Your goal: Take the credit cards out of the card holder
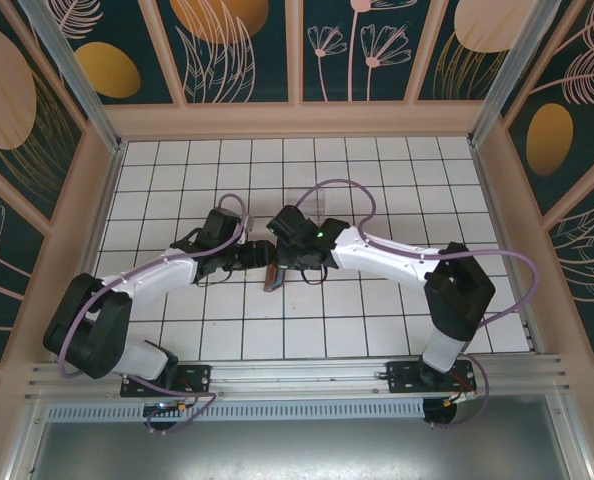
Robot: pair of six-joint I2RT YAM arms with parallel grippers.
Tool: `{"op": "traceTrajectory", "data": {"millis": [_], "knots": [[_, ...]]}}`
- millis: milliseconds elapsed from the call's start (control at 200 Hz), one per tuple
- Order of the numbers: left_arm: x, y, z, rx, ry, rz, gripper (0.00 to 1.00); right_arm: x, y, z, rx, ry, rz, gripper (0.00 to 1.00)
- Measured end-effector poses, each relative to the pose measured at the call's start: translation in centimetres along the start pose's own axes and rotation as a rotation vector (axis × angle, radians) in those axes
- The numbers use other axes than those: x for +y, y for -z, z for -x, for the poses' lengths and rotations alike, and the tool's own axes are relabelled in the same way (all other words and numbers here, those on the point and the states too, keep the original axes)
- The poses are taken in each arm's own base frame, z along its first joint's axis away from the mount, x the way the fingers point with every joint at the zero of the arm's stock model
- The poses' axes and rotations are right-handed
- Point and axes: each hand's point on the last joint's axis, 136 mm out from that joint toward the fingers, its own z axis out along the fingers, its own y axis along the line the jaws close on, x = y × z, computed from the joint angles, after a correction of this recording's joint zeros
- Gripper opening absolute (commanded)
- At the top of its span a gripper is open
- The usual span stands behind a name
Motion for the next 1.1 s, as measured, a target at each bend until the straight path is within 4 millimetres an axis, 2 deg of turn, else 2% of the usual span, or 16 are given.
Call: {"op": "traceTrajectory", "data": {"millis": [395, 576, 821, 1101], "knots": [[0.2, -0.5, -0.5, 0.029, 0.003, -0.004, 0.73, 0.2, 0.1, 0.1, -0.005, 0.0, 0.007, 0.0], [0.8, -0.7, -0.8, 0.04, -0.003, 0.022, 0.66, 0.2, 0.1, 0.1, -0.005, 0.0, 0.006, 0.0], [2.0, -0.4, 0.0, 0.009, -0.018, 0.111, 0.59, -0.1, 0.1, 0.2, -0.008, -0.004, 0.001, 0.0], [3.5, -0.1, -0.1, 0.007, -0.031, 0.189, 0.43, -3.5, -0.7, -0.1, 0.009, -0.039, -0.063, 0.0]]}}
